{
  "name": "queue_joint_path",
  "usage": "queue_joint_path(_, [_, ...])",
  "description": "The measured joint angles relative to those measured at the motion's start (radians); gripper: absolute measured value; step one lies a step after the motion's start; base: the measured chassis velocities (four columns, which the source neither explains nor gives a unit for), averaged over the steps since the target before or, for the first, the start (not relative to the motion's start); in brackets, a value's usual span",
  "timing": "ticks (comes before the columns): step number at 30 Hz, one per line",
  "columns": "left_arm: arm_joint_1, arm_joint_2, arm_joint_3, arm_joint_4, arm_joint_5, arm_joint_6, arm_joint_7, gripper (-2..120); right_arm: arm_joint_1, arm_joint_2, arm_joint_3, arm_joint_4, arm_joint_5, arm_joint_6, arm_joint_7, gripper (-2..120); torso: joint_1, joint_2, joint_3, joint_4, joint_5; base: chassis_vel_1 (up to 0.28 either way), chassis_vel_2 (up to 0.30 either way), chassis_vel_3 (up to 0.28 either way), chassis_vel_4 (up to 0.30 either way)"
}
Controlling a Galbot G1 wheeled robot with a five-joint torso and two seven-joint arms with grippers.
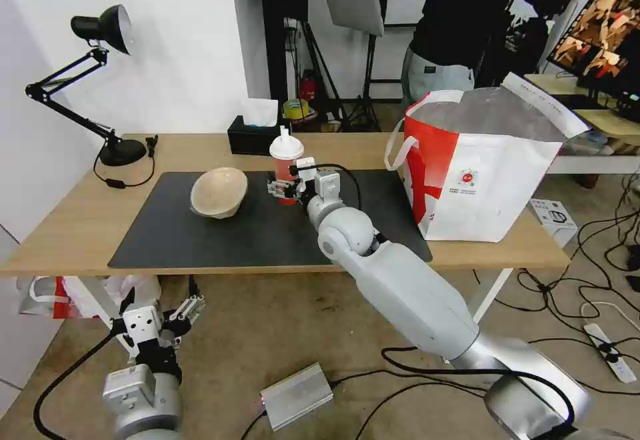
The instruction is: Pick up the trash from the table and place it into the takeout bag.
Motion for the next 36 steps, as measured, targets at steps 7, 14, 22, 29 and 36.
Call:
queue_joint_path(7, [0.002, 0.001, -0.002, -0.001, -0.001, 0.000, -0.001, 100, 0.015, 0.027, 0.006, -0.027, 0.000, -0.001, 0.000, 100, 0.000, 0.000, 0.000, 0.0001, 0.0000, 0.000, 0.000, 0.000, 0.000])
queue_joint_path(14, [0.009, 0.000, -0.005, -0.004, -0.001, 0.000, -0.002, 100, 0.020, 0.046, 0.011, -0.056, -0.008, -0.004, 0.000, 100, 0.000, 0.000, 0.000, 0.0000, 0.0000, 0.000, 0.000, 0.000, 0.000])
queue_joint_path(22, [0.014, -0.001, -0.006, -0.009, 0.000, 0.000, -0.002, 100, 0.027, 0.061, 0.024, -0.077, -0.010, -0.011, 0.002, 100, 0.000, 0.000, 0.000, 0.0000, 0.0000, 0.000, 0.000, 0.000, 0.000])
queue_joint_path(29, [0.016, -0.004, -0.004, -0.010, 0.002, 0.000, -0.002, 100, 0.033, 0.080, 0.042, -0.121, -0.016, -0.012, 0.004, 100, 0.000, 0.000, 0.000, 0.0000, 0.0000, 0.000, 0.000, 0.000, 0.000])
queue_joint_path(36, [0.016, -0.004, -0.003, -0.010, 0.002, 0.000, -0.003, 100, 0.048, 0.101, 0.051, -0.156, -0.016, -0.012, 0.003, 100, 0.000, 0.000, 0.000, 0.0001, 0.0000, 0.000, 0.000, 0.000, 0.000])
